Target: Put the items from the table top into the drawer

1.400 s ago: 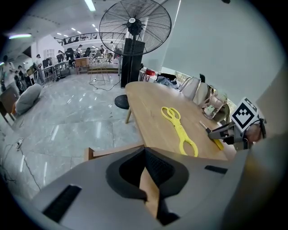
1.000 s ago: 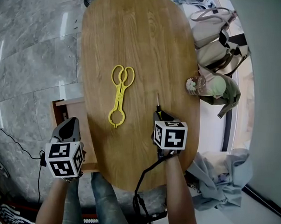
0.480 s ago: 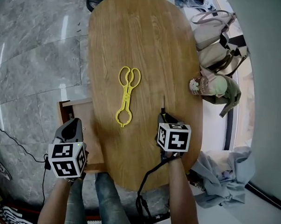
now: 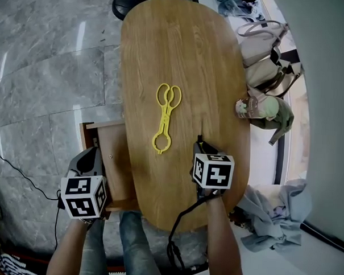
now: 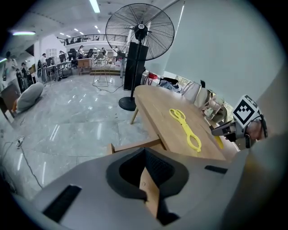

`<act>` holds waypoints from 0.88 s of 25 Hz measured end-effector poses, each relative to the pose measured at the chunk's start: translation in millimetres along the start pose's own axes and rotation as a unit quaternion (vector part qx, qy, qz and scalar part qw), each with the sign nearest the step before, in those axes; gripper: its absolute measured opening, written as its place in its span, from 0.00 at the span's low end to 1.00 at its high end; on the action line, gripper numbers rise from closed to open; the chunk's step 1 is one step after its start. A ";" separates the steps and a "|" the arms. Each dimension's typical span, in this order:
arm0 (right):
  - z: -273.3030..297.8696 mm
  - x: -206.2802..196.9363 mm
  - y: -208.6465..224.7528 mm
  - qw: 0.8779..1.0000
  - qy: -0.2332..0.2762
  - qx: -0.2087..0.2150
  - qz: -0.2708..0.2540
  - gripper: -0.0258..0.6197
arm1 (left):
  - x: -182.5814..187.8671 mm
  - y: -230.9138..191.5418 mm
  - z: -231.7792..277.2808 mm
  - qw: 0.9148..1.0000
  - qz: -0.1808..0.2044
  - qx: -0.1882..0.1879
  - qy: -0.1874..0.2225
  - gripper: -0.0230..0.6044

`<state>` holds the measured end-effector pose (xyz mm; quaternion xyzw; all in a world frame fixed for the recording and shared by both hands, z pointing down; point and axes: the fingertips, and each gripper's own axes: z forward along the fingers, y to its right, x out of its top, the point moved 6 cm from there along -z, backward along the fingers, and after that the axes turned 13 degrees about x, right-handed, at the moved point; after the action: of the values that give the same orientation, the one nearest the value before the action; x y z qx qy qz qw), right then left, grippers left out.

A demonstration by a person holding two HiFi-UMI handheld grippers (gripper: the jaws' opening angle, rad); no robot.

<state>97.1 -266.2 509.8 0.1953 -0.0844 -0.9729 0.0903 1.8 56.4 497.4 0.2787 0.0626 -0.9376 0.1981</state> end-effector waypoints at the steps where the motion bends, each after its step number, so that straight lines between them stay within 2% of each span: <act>1: -0.4 0.3 -4.2 1.000 0.000 0.000 -0.001 0.17 | -0.9 -3.4 -1.6 1.000 0.000 0.000 0.000 0.03; 22: 5.6 23.1 -110.6 0.999 0.010 0.024 -0.032 0.17 | -20.1 -89.0 -24.0 0.999 -0.027 0.019 0.002 0.03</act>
<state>58.1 -163.0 484.5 0.2097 -0.1003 -0.9710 0.0555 -7.0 149.9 488.9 0.2827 0.0527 -0.9430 0.1676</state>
